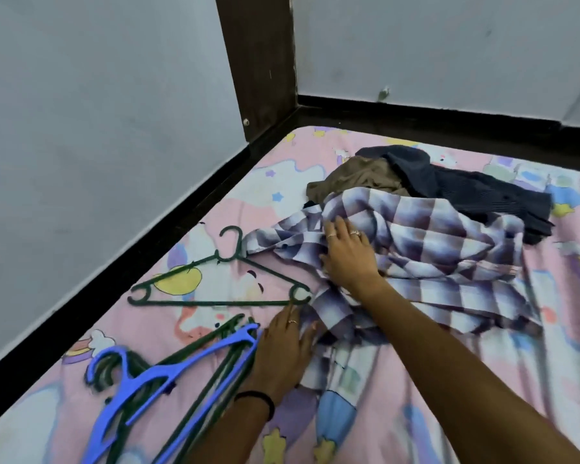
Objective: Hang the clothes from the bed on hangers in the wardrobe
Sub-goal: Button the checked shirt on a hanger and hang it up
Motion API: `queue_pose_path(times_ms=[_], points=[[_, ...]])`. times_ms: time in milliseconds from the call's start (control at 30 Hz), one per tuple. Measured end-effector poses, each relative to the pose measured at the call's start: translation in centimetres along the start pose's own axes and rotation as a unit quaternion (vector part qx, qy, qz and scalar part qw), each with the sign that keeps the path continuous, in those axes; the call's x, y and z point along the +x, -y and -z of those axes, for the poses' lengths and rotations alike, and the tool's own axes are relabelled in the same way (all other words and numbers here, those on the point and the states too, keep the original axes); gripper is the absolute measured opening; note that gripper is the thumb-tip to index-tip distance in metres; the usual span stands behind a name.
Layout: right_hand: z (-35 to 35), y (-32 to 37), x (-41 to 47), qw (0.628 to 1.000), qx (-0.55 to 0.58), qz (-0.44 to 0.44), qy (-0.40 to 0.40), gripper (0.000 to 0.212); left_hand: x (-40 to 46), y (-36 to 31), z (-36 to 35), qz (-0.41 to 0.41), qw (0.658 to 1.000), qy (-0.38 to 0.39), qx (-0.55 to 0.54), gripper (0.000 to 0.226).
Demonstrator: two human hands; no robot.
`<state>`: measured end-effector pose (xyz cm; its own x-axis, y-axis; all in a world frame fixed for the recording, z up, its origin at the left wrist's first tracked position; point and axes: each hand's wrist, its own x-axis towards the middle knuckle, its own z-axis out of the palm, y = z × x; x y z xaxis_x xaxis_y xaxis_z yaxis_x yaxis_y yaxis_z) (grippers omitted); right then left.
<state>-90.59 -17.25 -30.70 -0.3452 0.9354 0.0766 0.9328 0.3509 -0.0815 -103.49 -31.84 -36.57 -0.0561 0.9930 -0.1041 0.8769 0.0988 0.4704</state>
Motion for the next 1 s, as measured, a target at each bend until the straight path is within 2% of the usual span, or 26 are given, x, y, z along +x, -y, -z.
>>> queue_pose_path(times_ms=[67, 133, 233, 267, 333, 500, 600, 667, 700, 733, 833, 867, 967, 1000], points=[[-1.5, 1.4, 2.0, 1.0, -0.001, -0.018, 0.02, 0.083, -0.3, 1.2, 0.6, -0.008, 0.998, 0.023, -0.052, 0.112], [-2.3, 2.5, 3.3, 0.998, 0.009, -0.046, 0.046, 0.079, -0.4, 1.7, 1.2, -0.003, 0.995, 0.029, -0.098, 0.084], [-1.5, 2.9, 5.2, 0.994, 0.025, -0.086, 0.061, 0.031, 1.0, 2.2, 3.0, 0.053, 0.973, 0.022, -0.223, 0.042], [-0.9, 2.6, 5.6, 0.992, 0.069, -0.093, 0.059, 0.023, 1.6, 2.5, 3.5, 0.079, 0.965, 0.021, -0.251, 0.034], [0.9, 1.6, 5.9, 0.976, 0.196, -0.085, 0.052, 0.02, 2.8, 3.0, 4.9, 0.122, 0.953, 0.026, -0.277, 0.033], [8.6, -1.5, 2.3, 0.9, 0.434, -0.03, 0.018, 0.034, 3.8, 3.3, 7.5, 0.177, 0.924, 0.027, -0.338, 0.036], [13.6, -2.4, -1.8, 0.861, 0.507, 0.003, 0.03, 0.035, 2.7, 1.3, 9.4, 0.2, 0.871, 0.048, -0.446, 0.023], [16.9, -2.5, -5.0, 0.854, 0.519, 0.019, 0.034, 0.04, 0.8, -1.2, 10.8, 0.19, 0.833, 0.053, -0.516, 0.01], [18.6, -2.2, -6.8, 0.855, 0.517, 0.021, 0.032, 0.041, -0.6, -2.4, 11.2, 0.177, 0.824, 0.051, -0.536, 0.016], [20.2, -1.9, -8.3, 0.859, 0.511, 0.024, 0.028, 0.04, -1.6, -3.4, 11.5, 0.159, 0.824, 0.039, -0.543, 0.024], [24.9, -0.9, -13.4, 0.864, 0.503, 0.024, 0.005, 0.028, -4.0, -4.7, 11.3, 0.11, 0.85, 0.027, -0.515, 0.082], [26.6, -0.7, -15.4, 0.86, 0.509, 0.022, -0.013, 0.026, -5.6, -5.6, 12.1, 0.098, 0.854, 0.035, -0.51, 0.083], [31.4, -0.8, -20.1, 0.842, 0.535, 0.018, -0.062, 0.026, -9.5, -8.8, 13.7, 0.04, 0.853, 0.088, -0.513, 0.033], [32.9, -0.8, -21.5, 0.835, 0.545, 0.016, -0.073, 0.025, -10.5, -9.8, 14.2, 0.015, 0.857, 0.097, -0.505, 0.036]])
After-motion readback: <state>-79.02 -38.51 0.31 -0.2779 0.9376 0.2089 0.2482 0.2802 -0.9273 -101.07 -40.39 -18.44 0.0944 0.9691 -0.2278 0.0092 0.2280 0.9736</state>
